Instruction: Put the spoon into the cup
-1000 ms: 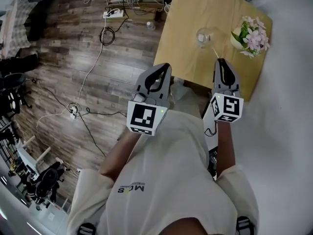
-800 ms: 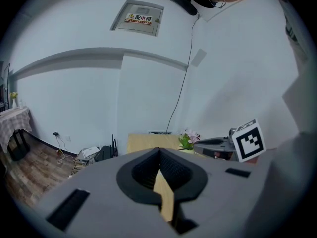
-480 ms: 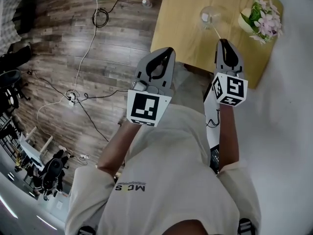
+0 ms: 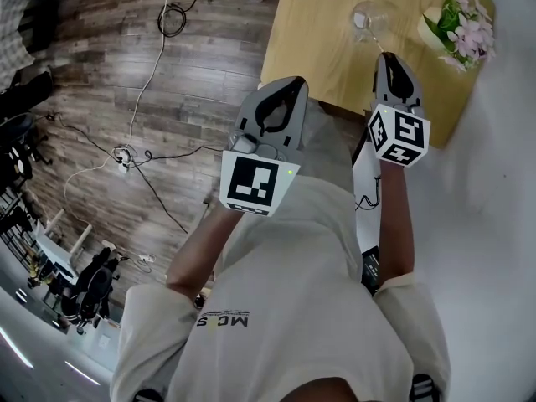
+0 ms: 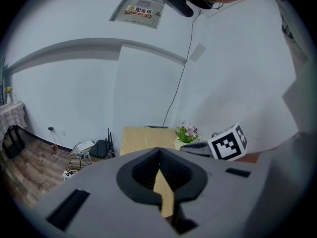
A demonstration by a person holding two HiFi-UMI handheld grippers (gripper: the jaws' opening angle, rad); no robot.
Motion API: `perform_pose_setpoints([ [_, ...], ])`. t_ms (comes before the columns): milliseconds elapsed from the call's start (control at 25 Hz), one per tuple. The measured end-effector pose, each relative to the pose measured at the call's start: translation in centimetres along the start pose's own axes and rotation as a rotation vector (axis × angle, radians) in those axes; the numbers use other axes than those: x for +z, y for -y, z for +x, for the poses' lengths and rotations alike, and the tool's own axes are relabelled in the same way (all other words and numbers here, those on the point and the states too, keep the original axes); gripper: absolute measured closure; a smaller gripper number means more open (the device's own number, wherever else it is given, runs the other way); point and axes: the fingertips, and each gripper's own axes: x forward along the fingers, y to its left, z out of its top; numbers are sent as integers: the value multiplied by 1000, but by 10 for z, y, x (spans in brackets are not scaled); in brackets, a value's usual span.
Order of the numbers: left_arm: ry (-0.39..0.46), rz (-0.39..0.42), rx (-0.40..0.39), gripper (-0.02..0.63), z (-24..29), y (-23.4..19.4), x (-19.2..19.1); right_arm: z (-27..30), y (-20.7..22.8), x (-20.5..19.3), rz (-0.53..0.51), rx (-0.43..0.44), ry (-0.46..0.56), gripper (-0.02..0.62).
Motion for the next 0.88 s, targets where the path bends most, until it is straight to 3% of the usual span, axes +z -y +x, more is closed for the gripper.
perform_pose_setpoints([
  [440,6,5,16,595,-5,-3,4,4,2,6,-6,5,1,534],
  [880,31,21,26,595,-13,3,23,-34,6,25,13,2,56,534],
])
